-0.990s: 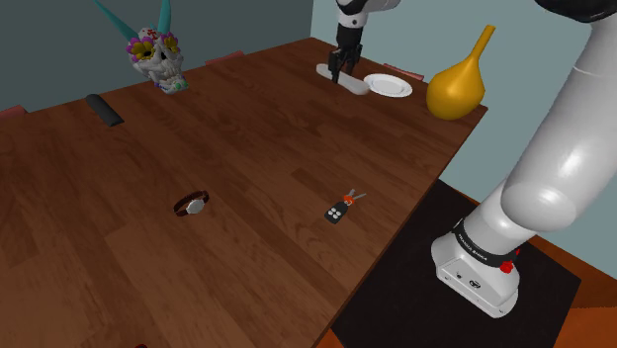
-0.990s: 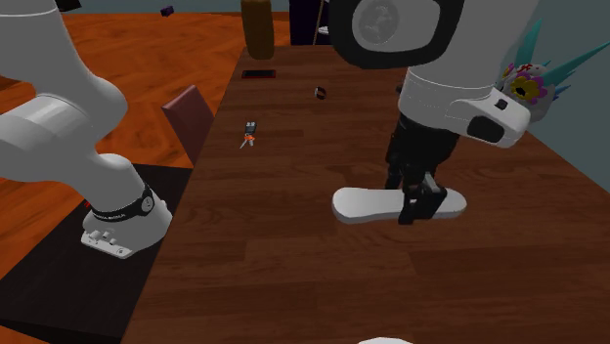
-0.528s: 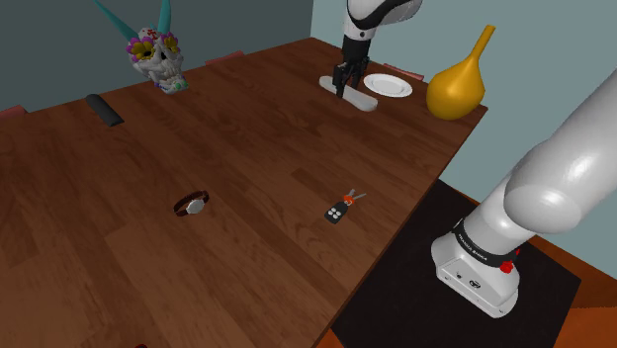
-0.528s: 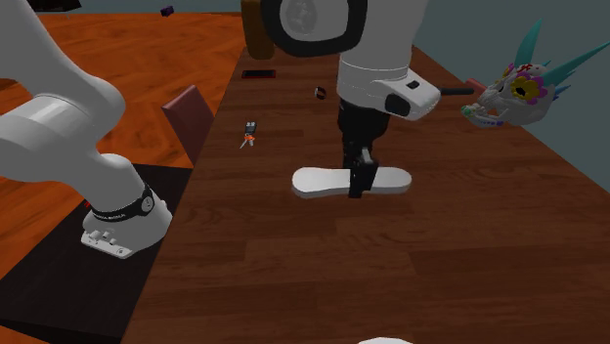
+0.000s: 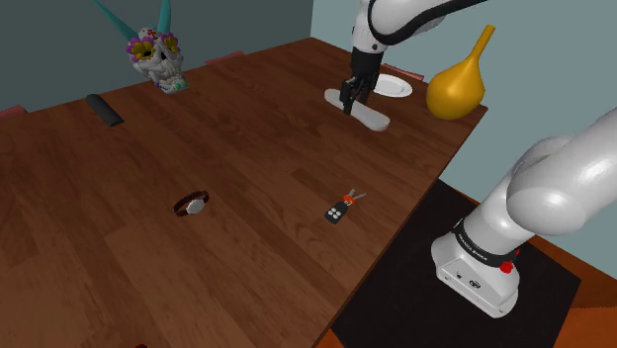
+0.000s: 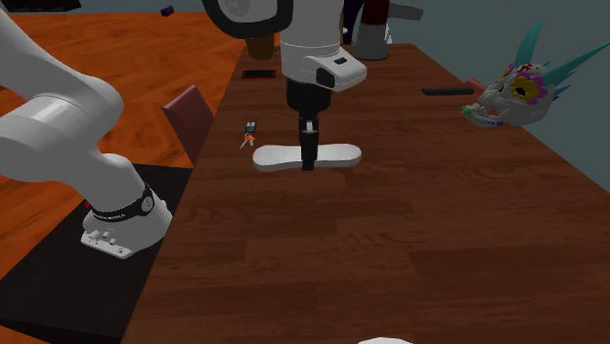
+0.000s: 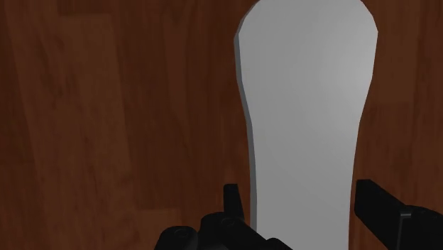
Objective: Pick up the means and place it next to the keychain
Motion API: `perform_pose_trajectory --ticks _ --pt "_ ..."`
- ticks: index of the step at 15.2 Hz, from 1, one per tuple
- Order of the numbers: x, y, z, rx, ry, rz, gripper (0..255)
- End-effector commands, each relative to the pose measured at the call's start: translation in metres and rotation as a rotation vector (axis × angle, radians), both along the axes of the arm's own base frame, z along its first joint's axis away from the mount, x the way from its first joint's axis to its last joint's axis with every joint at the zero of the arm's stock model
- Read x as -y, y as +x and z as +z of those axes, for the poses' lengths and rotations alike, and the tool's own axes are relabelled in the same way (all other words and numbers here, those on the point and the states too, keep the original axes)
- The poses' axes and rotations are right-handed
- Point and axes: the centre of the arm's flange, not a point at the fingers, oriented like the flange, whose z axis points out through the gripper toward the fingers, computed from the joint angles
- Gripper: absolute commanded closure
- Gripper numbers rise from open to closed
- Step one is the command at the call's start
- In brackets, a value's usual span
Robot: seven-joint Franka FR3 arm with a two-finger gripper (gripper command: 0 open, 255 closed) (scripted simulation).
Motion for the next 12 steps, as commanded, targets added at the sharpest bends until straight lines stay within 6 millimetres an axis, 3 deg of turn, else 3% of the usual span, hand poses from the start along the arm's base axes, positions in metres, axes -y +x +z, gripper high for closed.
perform_pose_trajectory --ticks 1,12 --pt "-0.014 -0.025 -0.002 0.001 -0.001 -0.001 255" --pt "-0.088 -0.149 -0.001 0.001 -0.001 -0.001 255"
